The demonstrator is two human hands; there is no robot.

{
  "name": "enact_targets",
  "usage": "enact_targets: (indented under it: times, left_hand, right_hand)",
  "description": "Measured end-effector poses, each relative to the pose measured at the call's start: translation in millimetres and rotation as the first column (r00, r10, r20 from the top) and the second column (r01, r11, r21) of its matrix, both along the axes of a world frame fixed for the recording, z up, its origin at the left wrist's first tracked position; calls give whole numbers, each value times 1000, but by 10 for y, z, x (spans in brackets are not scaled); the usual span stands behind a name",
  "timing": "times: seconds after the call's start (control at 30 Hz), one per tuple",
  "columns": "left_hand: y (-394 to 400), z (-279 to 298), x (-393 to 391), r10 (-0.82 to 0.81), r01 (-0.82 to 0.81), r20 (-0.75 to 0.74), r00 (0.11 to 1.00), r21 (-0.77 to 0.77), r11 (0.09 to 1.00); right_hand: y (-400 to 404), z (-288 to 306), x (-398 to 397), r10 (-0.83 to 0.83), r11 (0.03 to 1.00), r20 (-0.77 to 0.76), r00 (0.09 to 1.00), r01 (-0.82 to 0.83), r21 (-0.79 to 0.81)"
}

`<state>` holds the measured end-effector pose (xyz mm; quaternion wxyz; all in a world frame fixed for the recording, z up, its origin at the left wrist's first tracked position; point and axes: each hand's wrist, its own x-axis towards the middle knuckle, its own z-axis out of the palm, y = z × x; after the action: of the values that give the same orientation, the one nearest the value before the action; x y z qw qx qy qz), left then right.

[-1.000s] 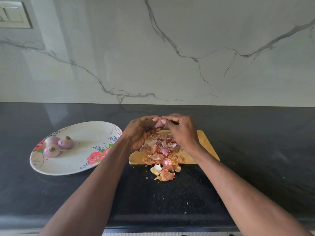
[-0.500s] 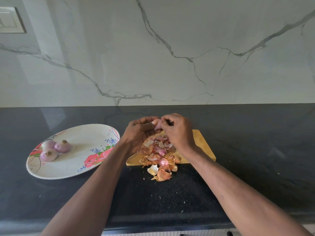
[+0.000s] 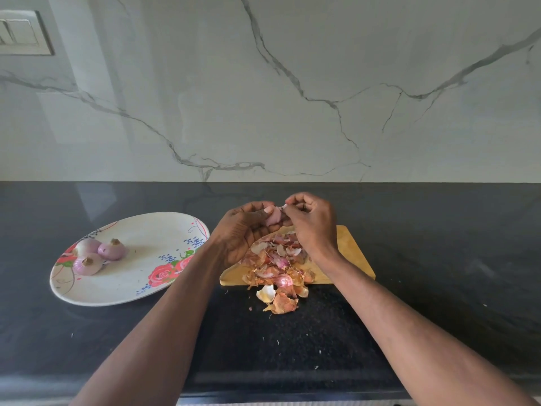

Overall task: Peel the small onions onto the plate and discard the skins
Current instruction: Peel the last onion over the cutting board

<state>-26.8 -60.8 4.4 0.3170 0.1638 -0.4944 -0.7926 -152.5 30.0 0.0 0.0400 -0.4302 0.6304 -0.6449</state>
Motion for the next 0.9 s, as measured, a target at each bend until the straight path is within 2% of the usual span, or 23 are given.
enact_targets:
  times: [0.07,0.17,0.27,0.37,0.5,0.7,0.9]
  left_hand:
    - [-30,-6,3,37,-37,12,999,9,999]
    - [-57,-2,2,65,-65,21,998,5,998]
    - [-63,-12,-8,94,-95,16,995,21,995]
    - [-72,-15,3,103,-103,12,995,37,994]
    - [-56,-8,2,102,-102,15,995,13,995]
    - [-23,-1,11,120,-118,32,992,-56,991]
    - [-10,-28,-18,107,-103,41,993,-95,990]
  right_hand:
    - [-6,6,-16,-32,999,56,998,33,-6]
    - [-18,-28,-46,-82,995,-38,996,84,62]
    - [-28,-61,-27,-54,992,-132,990,68,106]
    - [-6,3,4,36,996,-131,991,-25,80]
    - [7,6,-6,108,985,-184,977,-81,151]
    - [41,-5,-1,95,994,-230,969,-80,76]
    - [26,-41,43,10,1000,-280,960,-4,22]
